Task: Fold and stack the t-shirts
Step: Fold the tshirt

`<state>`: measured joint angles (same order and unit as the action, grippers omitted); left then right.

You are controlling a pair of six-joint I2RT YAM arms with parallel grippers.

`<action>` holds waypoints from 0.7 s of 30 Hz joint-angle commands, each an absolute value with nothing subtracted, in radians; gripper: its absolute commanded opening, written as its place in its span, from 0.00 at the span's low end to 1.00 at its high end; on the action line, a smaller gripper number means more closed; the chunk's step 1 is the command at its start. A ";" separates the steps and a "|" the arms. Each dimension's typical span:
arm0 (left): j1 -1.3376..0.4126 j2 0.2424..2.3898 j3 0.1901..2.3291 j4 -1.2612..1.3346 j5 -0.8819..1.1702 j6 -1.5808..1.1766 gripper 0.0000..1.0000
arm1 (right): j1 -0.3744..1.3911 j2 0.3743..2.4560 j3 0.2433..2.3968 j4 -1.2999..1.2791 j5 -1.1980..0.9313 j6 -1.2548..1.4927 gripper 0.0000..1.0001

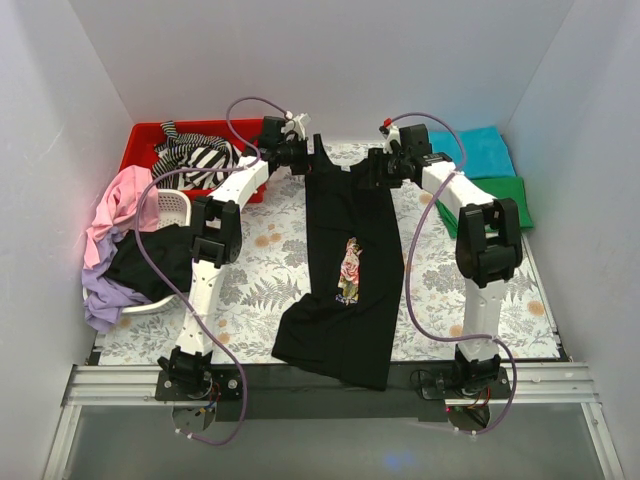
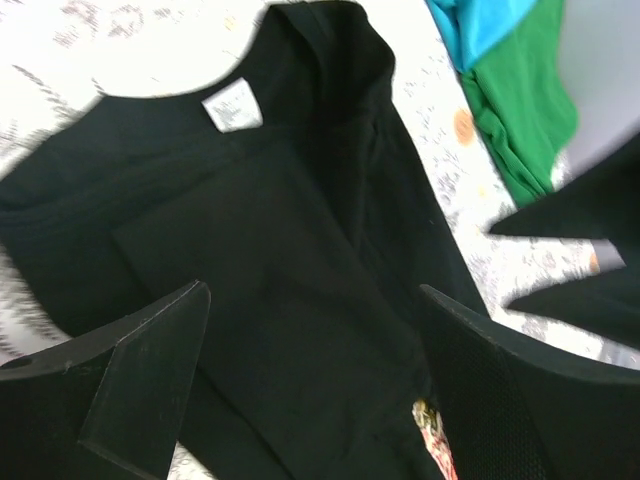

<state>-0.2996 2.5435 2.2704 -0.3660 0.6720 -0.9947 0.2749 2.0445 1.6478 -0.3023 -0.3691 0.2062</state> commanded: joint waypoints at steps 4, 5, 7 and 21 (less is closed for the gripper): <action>-0.314 2.554 2.250 -0.376 0.782 -1.011 0.82 | 0.258 2.155 1.807 -0.368 -0.368 0.213 0.60; -0.314 2.566 2.269 -0.383 0.781 -1.011 0.82 | 0.256 2.157 1.804 -0.370 -0.370 0.213 0.60; -0.314 2.611 2.295 -0.399 0.769 -1.006 0.82 | 0.258 2.152 1.787 -0.370 -0.365 0.213 0.60; -0.311 2.803 2.477 -0.417 0.546 -0.853 0.95 | 0.317 1.803 1.313 -0.370 -0.405 0.178 0.59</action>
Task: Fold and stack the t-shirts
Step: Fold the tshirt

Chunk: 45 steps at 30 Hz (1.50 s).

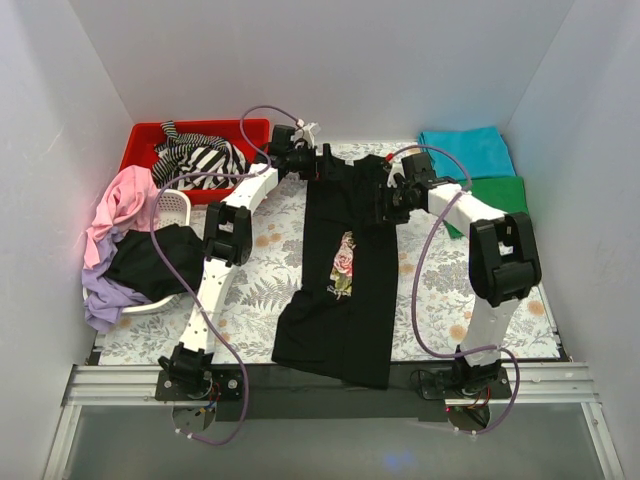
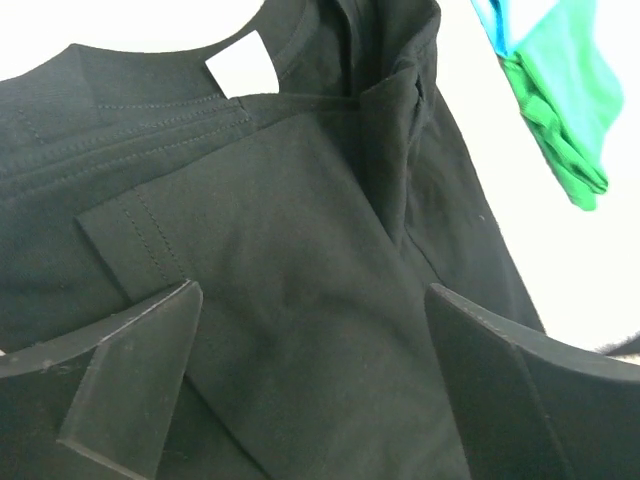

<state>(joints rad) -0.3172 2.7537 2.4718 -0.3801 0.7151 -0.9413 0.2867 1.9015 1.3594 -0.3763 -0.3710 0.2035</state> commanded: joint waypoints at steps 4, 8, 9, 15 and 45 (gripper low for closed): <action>-0.302 2.809 2.522 -0.344 0.438 -0.810 0.98 | 0.356 1.741 1.185 -0.377 -0.457 0.179 0.59; -0.256 2.815 2.533 -0.249 0.390 -0.801 0.98 | 0.403 1.681 1.100 -0.377 -0.508 0.207 0.58; -0.244 2.818 2.542 -0.233 0.393 -0.817 0.98 | 0.411 1.671 1.089 -0.382 -0.509 0.213 0.58; -0.204 2.792 2.510 -0.153 0.460 -0.868 0.98 | 0.457 1.603 1.026 -0.388 -0.506 0.248 0.59; -0.356 1.988 1.537 -0.110 0.457 -0.896 0.98 | 0.758 1.717 0.950 -0.190 -0.816 0.295 0.51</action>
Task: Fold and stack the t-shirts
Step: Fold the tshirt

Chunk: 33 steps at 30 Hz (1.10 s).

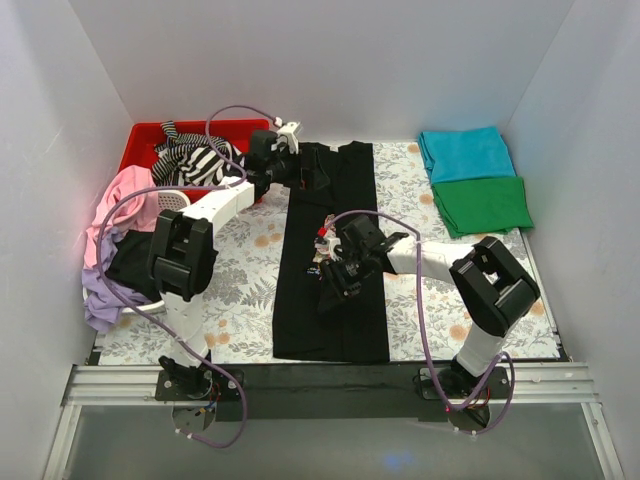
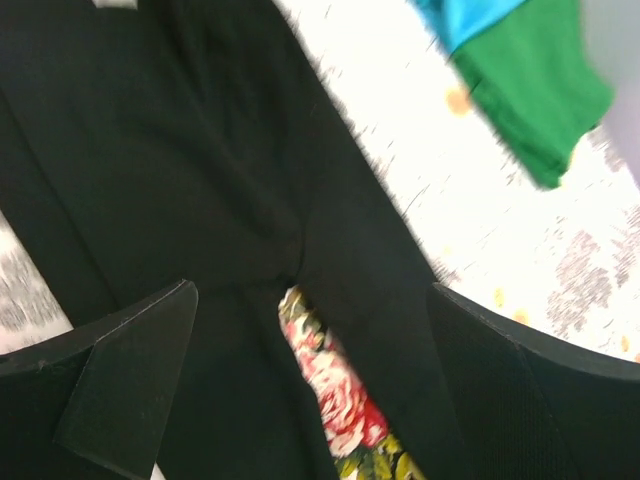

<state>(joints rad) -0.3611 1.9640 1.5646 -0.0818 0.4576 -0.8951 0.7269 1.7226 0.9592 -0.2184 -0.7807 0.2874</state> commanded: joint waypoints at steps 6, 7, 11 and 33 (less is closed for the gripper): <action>-0.356 2.040 1.536 -0.123 0.471 -0.910 0.98 | 0.825 1.721 0.933 -0.192 -0.796 0.321 0.50; -0.356 2.042 1.532 -0.121 0.469 -0.910 0.98 | 0.833 1.720 0.925 -0.195 -0.784 0.334 0.50; -0.356 2.045 1.531 -0.121 0.460 -0.907 0.98 | 0.879 1.730 0.916 -0.184 -0.741 0.360 0.48; -0.356 2.056 1.528 -0.123 0.446 -0.893 0.98 | 0.922 1.704 0.896 -0.221 -0.512 0.407 0.48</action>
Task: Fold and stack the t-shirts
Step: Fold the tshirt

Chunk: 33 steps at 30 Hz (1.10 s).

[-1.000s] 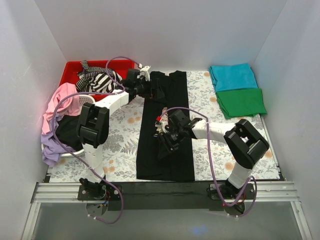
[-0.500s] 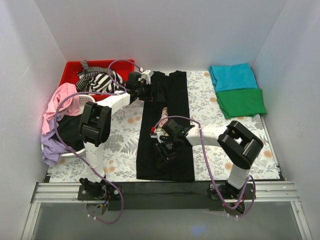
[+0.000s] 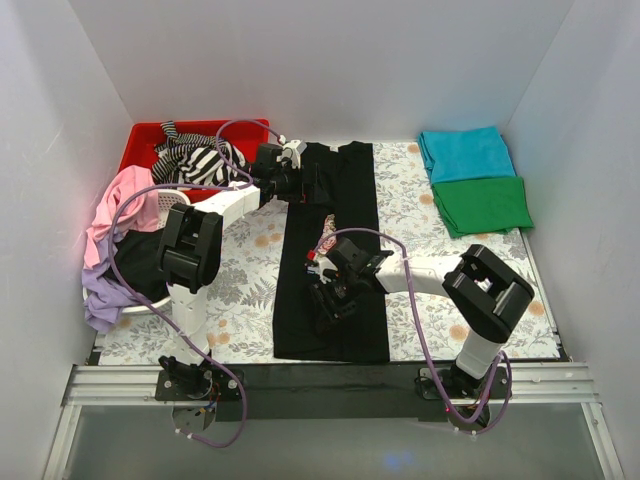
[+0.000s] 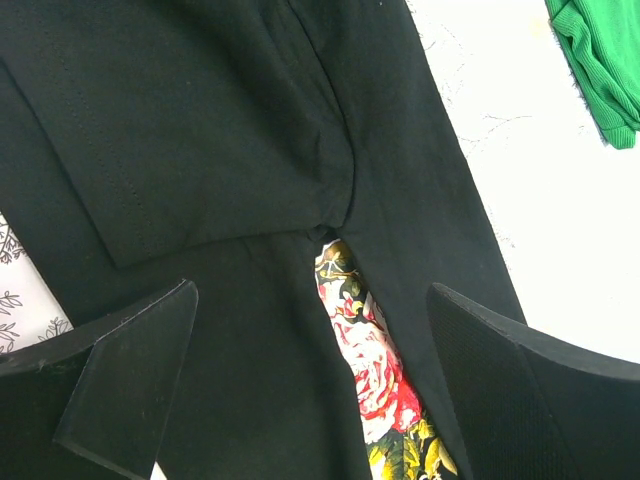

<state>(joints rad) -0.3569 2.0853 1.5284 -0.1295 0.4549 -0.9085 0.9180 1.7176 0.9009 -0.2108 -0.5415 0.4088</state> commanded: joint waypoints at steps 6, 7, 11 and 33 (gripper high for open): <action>-0.356 2.060 1.531 -0.132 0.449 -0.888 0.98 | 0.930 1.747 0.903 -0.219 -0.551 0.403 0.46; -0.356 2.062 1.532 -0.133 0.448 -0.887 0.98 | 0.933 1.752 0.905 -0.219 -0.557 0.400 0.45; -0.356 2.071 1.536 -0.138 0.451 -0.887 0.98 | 0.948 1.772 0.922 -0.215 -0.606 0.391 0.37; -0.356 2.103 1.559 -0.155 0.456 -0.882 0.98 | 0.991 1.611 0.897 -0.259 -0.667 0.391 0.01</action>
